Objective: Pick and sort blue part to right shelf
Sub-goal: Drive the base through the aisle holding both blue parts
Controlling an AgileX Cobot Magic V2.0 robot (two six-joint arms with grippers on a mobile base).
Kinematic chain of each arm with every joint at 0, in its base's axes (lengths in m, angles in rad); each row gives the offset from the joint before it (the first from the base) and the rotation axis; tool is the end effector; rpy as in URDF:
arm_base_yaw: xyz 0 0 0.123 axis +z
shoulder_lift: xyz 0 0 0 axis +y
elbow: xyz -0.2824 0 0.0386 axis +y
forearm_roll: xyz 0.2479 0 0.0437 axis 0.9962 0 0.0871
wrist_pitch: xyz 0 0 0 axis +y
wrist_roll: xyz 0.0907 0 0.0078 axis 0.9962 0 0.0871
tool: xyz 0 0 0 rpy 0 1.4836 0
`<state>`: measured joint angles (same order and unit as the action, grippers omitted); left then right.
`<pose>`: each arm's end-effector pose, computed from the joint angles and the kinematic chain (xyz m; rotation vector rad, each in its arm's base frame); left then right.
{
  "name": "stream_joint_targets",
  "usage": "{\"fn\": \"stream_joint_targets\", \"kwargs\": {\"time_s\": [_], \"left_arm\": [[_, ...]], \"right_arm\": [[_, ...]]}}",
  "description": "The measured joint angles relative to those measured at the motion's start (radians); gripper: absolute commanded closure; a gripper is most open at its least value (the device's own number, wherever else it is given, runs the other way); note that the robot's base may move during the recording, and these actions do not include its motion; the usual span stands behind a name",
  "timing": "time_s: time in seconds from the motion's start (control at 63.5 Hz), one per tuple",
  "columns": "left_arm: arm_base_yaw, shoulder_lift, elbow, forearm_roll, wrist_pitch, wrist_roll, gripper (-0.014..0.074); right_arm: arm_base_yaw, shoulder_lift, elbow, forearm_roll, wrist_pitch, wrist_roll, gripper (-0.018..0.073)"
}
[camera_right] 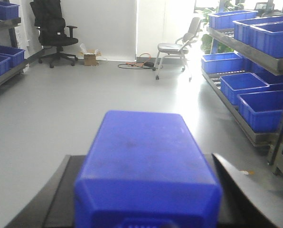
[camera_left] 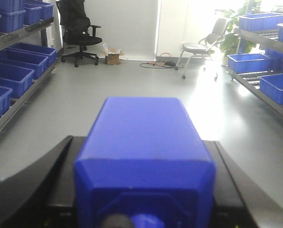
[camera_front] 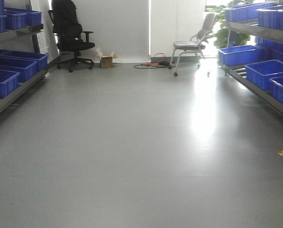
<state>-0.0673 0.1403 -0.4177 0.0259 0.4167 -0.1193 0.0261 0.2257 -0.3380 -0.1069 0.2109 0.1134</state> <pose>0.0431 -0.0019 0.3058 -0.0311 1.6237 -0.1170 0.0659 -0.0003 0.2940 0.0038 1.5810 0.0097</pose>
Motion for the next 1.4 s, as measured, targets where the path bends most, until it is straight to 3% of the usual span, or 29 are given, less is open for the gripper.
{"fn": "stream_joint_targets", "kwargs": {"time_s": [1.402], "left_arm": [[0.000, 0.000, 0.000, 0.000, 0.000, 0.000, 0.0244]], "right_arm": [[-0.004, 0.000, 0.000, 0.000, 0.000, 0.000, 0.0148]]}}
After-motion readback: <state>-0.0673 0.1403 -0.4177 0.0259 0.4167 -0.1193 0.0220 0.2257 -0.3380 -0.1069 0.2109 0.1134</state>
